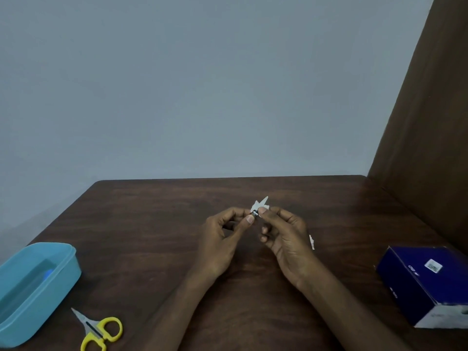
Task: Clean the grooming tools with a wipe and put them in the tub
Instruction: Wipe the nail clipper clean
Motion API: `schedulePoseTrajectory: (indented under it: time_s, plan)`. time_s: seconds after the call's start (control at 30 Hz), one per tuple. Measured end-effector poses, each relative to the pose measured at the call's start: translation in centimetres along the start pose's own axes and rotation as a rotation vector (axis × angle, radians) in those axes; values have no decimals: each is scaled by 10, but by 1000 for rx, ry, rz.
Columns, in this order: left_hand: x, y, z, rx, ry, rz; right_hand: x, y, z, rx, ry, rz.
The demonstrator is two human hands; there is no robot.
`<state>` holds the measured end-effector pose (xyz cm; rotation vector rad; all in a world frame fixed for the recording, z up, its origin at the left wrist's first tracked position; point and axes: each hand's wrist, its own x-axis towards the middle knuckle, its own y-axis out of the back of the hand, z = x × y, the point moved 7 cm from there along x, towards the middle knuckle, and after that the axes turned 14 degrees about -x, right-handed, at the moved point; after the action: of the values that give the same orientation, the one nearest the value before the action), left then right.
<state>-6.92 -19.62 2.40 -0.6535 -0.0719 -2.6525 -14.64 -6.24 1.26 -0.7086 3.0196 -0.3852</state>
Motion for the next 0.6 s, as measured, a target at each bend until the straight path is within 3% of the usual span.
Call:
schedulePoseTrajectory:
  time_s: [0.2, 0.33, 0.5, 0.6]
  plan:
    - [0, -1, -1, 21, 19, 17, 3, 21, -16, 98, 107, 211]
    - [1, 0, 0, 22, 4, 14, 1, 27, -23, -121, 271, 238]
    - [1, -1, 2, 24, -29, 4, 2, 7, -4, -89, 48, 9]
    - [1, -3, 4, 35, -24, -18, 6, 11, 1, -19, -19, 40]
